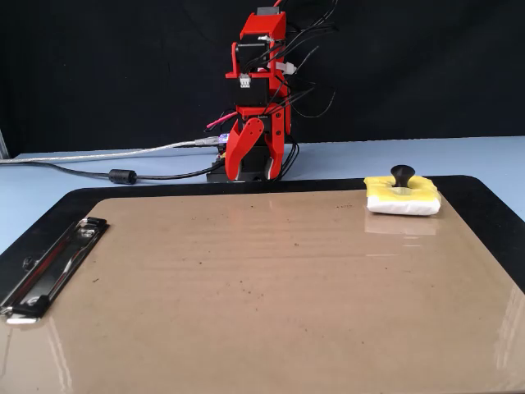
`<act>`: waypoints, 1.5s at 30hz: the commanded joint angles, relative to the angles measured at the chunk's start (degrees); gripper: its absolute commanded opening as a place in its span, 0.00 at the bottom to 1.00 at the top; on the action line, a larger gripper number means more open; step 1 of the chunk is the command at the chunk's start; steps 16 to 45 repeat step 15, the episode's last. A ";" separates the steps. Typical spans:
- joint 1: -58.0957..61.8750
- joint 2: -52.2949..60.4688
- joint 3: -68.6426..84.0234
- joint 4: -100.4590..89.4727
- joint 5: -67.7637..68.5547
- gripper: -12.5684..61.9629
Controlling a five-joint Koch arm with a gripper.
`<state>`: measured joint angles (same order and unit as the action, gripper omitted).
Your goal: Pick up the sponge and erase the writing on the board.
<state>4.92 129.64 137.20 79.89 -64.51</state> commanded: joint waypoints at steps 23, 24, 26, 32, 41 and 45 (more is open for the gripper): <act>0.53 0.26 1.85 -0.18 0.09 0.62; 0.53 0.26 1.85 -0.18 0.09 0.62; 0.53 0.26 1.85 -0.18 0.09 0.62; 0.53 0.26 1.85 -0.18 0.09 0.62; 0.53 0.26 1.85 -0.18 0.09 0.62; 0.53 0.26 1.85 -0.18 0.09 0.62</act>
